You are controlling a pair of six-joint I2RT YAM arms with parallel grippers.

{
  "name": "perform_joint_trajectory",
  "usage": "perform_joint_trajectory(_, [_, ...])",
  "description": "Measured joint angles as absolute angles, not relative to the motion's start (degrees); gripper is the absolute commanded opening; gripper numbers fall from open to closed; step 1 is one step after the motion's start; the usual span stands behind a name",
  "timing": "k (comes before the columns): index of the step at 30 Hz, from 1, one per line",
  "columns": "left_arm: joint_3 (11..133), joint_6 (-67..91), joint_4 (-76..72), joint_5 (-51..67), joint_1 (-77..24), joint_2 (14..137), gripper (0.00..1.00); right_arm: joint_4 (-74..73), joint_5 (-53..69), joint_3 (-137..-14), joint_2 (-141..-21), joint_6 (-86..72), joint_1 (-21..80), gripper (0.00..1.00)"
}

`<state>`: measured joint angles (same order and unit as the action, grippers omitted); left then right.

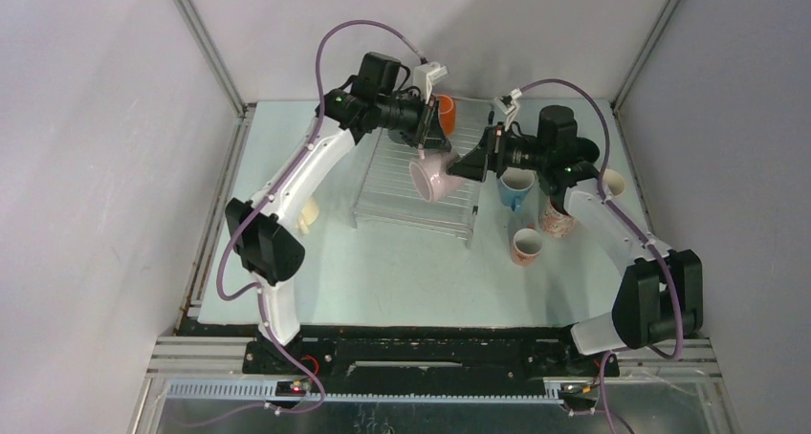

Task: Unload the cups from the dish rack
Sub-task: Unload the cup from the dish rack, then place the cup at the center of the board.

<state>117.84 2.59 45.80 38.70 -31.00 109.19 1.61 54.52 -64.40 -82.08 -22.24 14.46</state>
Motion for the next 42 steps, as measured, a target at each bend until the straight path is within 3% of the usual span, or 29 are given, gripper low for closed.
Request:
perform_joint_trajectory(21, [115.6,3.6,38.4,48.6,-32.3,108.7,0.00,18.0,66.0,-57.7,-82.0,-44.0,15.9,0.76])
perform_joint_trajectory(25, [115.2,3.7,37.5,49.8,-32.4,108.6,0.00,19.8,66.6,-57.7,-80.9,-46.3,15.6,0.68])
perform_joint_trajectory(32, [115.2,4.5,36.4,52.8,-32.7,108.2,0.00,20.7,67.3,-57.7,-78.9,-47.5,15.3,0.48])
perform_joint_trajectory(39, [115.2,4.6,34.0,57.3,-32.9,107.9,0.00,20.7,68.7,-57.7,-78.6,-49.5,14.8,0.00])
perform_joint_trajectory(41, [115.2,4.7,33.3,58.5,-32.9,107.8,0.01,21.2,69.1,-57.7,-78.1,-49.8,14.7,0.00])
perform_joint_trajectory(42, [115.2,4.9,33.0,58.7,-32.9,107.8,0.08,21.1,69.0,-57.7,-77.8,-50.0,14.7,0.00])
